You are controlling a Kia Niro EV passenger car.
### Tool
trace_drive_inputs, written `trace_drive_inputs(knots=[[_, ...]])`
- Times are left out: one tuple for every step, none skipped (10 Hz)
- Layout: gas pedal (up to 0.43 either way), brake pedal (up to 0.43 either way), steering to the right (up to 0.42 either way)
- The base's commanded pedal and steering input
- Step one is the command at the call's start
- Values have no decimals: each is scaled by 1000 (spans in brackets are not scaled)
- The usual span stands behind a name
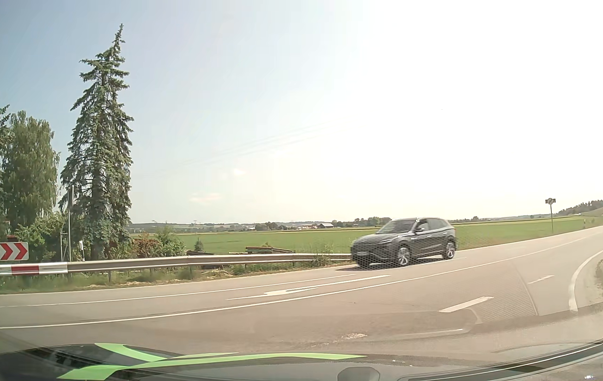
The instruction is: Follow the waypoints while adhering to traffic rules and regulations
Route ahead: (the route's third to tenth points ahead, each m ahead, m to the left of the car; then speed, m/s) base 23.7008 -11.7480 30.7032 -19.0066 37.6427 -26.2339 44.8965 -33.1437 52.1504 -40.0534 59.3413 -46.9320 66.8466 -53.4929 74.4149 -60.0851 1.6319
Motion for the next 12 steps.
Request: trace_drive_inputs(knots=[[220, 0, 213], [248, 0, 218], [268, 0, 219], [280, 0, 219], [280, 0, 219], [280, 0, 220], [280, 0, 220], [287, 0, 221], [287, 0, 222], [299, 0, 224], [299, 0, 225], [299, 0, 225]])
